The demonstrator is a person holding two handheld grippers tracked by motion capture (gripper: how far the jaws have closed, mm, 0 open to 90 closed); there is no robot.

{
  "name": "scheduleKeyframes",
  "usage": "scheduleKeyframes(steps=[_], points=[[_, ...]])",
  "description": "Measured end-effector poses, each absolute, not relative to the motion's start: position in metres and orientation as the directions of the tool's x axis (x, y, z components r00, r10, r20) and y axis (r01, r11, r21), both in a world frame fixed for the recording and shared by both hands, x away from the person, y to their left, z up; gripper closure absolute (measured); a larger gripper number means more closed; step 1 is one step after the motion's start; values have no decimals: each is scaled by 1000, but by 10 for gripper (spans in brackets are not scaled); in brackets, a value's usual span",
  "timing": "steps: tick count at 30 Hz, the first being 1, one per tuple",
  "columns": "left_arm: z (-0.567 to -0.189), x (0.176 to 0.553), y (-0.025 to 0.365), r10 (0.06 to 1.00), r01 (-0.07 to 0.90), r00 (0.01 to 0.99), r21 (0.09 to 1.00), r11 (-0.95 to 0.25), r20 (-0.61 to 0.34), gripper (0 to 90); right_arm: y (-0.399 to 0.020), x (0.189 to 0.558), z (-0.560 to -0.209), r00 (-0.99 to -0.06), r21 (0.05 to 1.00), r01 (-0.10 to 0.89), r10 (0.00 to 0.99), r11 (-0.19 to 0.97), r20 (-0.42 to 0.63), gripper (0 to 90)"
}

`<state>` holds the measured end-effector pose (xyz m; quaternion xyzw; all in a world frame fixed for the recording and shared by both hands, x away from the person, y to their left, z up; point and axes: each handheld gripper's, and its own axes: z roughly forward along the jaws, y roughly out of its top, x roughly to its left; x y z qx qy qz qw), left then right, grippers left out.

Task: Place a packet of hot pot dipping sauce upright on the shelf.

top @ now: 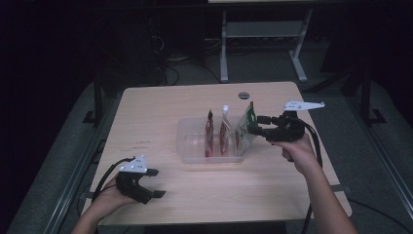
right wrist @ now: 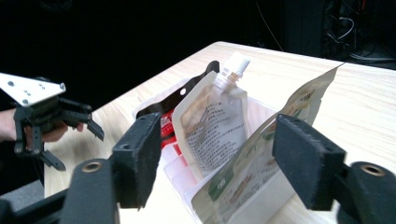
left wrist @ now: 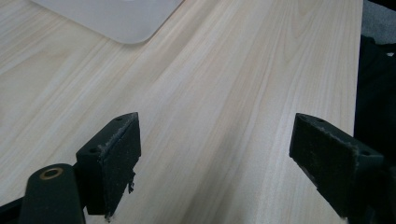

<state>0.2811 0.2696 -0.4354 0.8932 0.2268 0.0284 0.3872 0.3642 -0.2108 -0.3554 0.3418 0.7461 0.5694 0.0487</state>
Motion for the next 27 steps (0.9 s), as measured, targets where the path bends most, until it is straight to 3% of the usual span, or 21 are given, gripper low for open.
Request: scheduleKeyframes(steps=[10, 27], points=[[-435, 280, 273, 437, 385, 891, 710, -590, -121, 160, -221, 343, -351, -757, 882, 435, 605, 184, 247, 207], [-437, 279, 274, 449, 392, 886, 705, -591, -116, 159, -243, 311, -381, -728, 852, 441, 668, 282, 155, 172]])
